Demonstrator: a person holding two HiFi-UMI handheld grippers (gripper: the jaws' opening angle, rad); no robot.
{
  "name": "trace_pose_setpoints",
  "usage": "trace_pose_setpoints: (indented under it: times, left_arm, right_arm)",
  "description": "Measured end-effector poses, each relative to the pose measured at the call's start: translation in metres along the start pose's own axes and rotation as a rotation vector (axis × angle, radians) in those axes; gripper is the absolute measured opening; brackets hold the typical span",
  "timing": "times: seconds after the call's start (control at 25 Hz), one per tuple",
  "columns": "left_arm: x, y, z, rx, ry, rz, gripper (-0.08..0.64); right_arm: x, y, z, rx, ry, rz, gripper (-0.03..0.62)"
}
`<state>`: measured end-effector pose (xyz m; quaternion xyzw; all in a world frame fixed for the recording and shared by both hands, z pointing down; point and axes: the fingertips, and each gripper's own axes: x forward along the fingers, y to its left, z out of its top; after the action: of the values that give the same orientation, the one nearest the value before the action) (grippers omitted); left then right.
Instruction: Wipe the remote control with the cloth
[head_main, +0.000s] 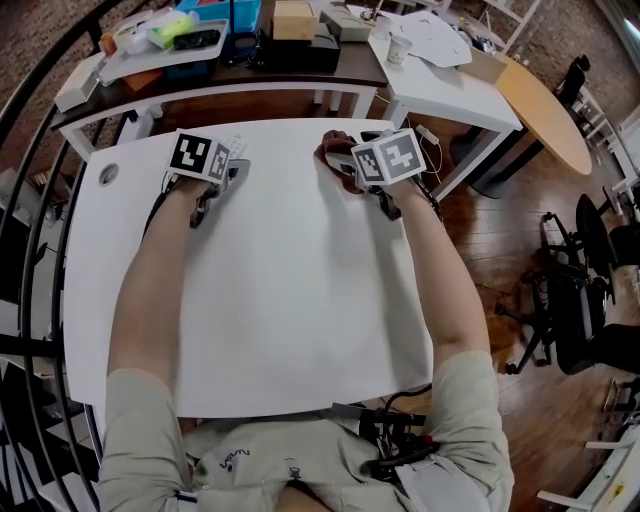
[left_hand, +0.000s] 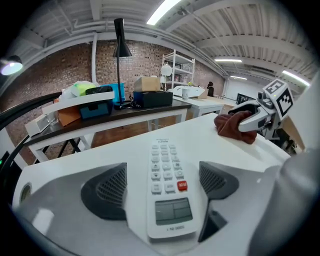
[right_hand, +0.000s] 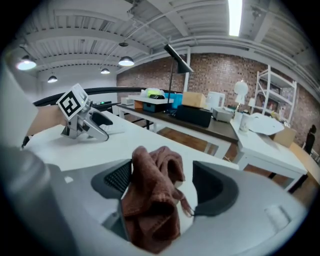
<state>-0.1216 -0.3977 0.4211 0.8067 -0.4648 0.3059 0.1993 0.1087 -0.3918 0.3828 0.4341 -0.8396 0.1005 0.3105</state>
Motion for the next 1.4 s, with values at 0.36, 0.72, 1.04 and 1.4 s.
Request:
trace_pose_setpoints:
  times: [0.36, 0.72, 1.04, 1.4]
  left_arm:
    - [-0.003, 0.015, 0.0, -0.062, 0.015, 0.026, 0.296]
    - [-0.005, 0.017, 0.0, -0.064, 0.015, 0.031, 0.244]
    - [-0.048, 0.0, 0.034, -0.003, -0.201, 0.078, 0.244]
    - [-0.135, -0.049, 0.065, 0.129, -0.539, 0.164, 0.244]
  right_arm:
    - [0.008, 0.006, -0.02, 0.015, 0.051, 0.025, 0.269]
    - [0.012, 0.014, -0.023, 0.02, 0.043, 0.026, 0.121]
    - [-0.028, 0.001, 0.017, 0.081, -0.198, -0.047, 0.104]
    - [-0.148, 0.04, 0.105, -0.07, -0.584, -0.186, 0.101]
